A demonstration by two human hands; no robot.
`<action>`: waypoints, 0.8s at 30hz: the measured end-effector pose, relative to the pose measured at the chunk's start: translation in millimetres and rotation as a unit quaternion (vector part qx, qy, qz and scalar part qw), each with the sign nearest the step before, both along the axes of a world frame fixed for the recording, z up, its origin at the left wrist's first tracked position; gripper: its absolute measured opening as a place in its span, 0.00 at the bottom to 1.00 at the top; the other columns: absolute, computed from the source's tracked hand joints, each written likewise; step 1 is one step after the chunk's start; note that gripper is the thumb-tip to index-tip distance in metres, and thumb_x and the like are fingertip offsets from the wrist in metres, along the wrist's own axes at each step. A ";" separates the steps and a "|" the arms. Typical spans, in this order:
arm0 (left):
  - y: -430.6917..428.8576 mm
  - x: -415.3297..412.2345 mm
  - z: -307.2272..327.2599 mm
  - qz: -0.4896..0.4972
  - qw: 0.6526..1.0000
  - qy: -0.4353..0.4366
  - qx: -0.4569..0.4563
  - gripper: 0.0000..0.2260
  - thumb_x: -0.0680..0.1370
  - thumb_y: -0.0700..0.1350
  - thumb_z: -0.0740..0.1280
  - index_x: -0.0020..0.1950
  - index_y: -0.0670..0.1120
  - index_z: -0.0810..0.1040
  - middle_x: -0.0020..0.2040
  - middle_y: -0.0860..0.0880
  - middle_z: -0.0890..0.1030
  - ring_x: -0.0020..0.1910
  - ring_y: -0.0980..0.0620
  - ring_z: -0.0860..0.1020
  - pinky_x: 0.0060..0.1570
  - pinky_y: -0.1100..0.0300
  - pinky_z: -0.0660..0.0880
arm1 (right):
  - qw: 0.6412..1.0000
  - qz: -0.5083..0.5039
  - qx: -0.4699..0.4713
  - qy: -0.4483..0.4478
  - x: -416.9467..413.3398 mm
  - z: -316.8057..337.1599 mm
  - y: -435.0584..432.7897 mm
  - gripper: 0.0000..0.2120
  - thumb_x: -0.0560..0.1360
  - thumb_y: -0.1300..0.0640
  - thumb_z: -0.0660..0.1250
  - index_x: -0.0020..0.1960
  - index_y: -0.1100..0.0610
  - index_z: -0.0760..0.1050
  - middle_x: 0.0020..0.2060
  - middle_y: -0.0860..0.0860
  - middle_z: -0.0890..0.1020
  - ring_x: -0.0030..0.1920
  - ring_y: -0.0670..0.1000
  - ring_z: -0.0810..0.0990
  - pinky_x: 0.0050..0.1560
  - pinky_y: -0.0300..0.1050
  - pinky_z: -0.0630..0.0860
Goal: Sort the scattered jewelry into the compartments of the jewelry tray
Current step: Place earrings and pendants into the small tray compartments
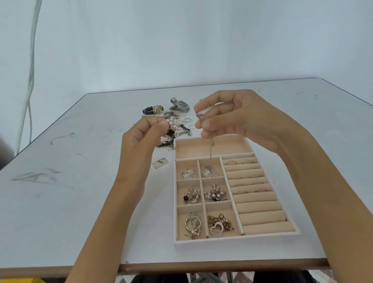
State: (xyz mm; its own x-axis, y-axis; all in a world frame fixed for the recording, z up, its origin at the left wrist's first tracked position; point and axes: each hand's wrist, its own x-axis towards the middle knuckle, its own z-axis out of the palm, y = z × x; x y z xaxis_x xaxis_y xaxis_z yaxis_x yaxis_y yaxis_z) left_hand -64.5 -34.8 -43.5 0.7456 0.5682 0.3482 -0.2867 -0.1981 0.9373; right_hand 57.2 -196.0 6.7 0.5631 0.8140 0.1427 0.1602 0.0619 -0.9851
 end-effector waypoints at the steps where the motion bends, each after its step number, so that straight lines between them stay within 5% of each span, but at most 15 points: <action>1: -0.5 0.3 0.1 0.001 1.000 -0.001 -0.001 0.05 0.76 0.44 0.66 0.40 0.50 0.78 0.40 0.56 0.78 0.44 0.55 0.74 0.51 0.57 0.71 | 1.000 0.010 -0.014 -0.008 0.4 -0.7 -0.3 0.15 0.69 0.73 0.70 0.54 0.64 0.80 0.39 0.58 0.83 0.43 0.57 0.83 0.48 0.49 0.81; 10: -1.2 1.3 -1.4 0.000 1.000 0.000 0.006 0.04 0.77 0.43 0.66 0.42 0.47 0.77 0.39 0.57 0.79 0.43 0.56 0.74 0.51 0.57 0.72 | 0.985 0.016 -0.149 -0.092 1.7 -7.0 2.2 0.08 0.71 0.68 0.72 0.50 0.66 0.80 0.41 0.59 0.85 0.43 0.55 0.85 0.51 0.49 0.82; 17: -3.0 1.9 -0.7 0.007 1.000 0.005 0.012 0.07 0.78 0.41 0.65 0.40 0.48 0.77 0.37 0.60 0.79 0.42 0.59 0.74 0.50 0.60 0.71 | 0.950 0.038 -0.243 -0.190 1.7 -11.8 3.7 0.08 0.71 0.58 0.73 0.47 0.61 0.83 0.39 0.55 0.86 0.39 0.46 0.82 0.35 0.37 0.74; 20: -3.1 2.0 -1.3 0.004 1.000 0.006 0.014 0.07 0.78 0.41 0.65 0.40 0.48 0.77 0.36 0.60 0.79 0.42 0.60 0.74 0.50 0.61 0.71 | 0.944 0.030 -0.253 -0.209 3.8 -13.5 3.5 0.06 0.71 0.60 0.73 0.47 0.60 0.84 0.45 0.55 0.86 0.37 0.45 0.77 0.31 0.34 0.69; 24: -3.0 2.3 -2.7 -0.001 1.000 0.008 0.020 0.06 0.77 0.42 0.66 0.40 0.49 0.77 0.38 0.59 0.79 0.42 0.61 0.75 0.49 0.63 0.72 | 0.931 0.052 -0.275 -0.235 5.1 -17.2 4.9 0.07 0.70 0.64 0.73 0.49 0.62 0.82 0.38 0.57 0.85 0.31 0.44 0.77 0.32 0.31 0.72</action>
State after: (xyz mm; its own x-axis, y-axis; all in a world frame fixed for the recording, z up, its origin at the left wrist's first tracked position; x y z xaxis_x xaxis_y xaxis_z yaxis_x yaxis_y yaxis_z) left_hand -62.2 -37.8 -46.3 0.7521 0.5531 0.3582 -0.2720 -0.2345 0.9333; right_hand 62.4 -191.2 -10.4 0.4587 0.8829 -0.1007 0.6022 -0.3922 -0.6954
